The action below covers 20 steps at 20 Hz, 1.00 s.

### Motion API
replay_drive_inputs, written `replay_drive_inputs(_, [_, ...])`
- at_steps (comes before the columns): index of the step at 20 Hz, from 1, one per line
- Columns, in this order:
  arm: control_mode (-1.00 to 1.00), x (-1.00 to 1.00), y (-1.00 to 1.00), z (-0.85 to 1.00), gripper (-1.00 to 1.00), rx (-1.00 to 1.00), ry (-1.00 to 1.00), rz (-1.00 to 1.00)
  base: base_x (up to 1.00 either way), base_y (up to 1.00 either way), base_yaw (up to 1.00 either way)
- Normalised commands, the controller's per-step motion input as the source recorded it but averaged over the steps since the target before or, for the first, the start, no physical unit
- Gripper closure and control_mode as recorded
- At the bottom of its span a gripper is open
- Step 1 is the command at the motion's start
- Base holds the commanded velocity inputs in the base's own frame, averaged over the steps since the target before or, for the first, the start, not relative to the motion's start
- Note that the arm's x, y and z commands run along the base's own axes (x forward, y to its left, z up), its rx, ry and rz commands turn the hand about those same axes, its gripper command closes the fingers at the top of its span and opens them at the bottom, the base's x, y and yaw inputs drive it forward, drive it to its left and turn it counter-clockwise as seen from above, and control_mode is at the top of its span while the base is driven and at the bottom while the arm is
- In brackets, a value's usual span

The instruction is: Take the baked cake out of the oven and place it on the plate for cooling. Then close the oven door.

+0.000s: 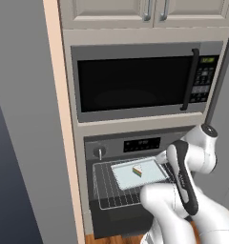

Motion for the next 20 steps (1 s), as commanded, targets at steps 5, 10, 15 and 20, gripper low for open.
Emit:
replay_drive_inputs(5, [-1.00,0.00,0.11,-0.55,-1.00,0.00,-0.10,-0.01,0.00,0.00,0.00])
replay_drive_inputs(10, [-1.00,0.00,0.18,-0.52,-1.00,0.00,-0.05,0.00,0.00,0.00,0.00])
replay_drive_inputs(15, [-1.00,0.00,0.18,-0.52,-1.00,0.00,-0.06,0.00,0.00,0.00,0.00])
replay_drive_inputs(20, [-1.00,0.08,0.04,-0.32,-1.00,0.00,-0.11,-0.03,0.00,0.00,0.00])
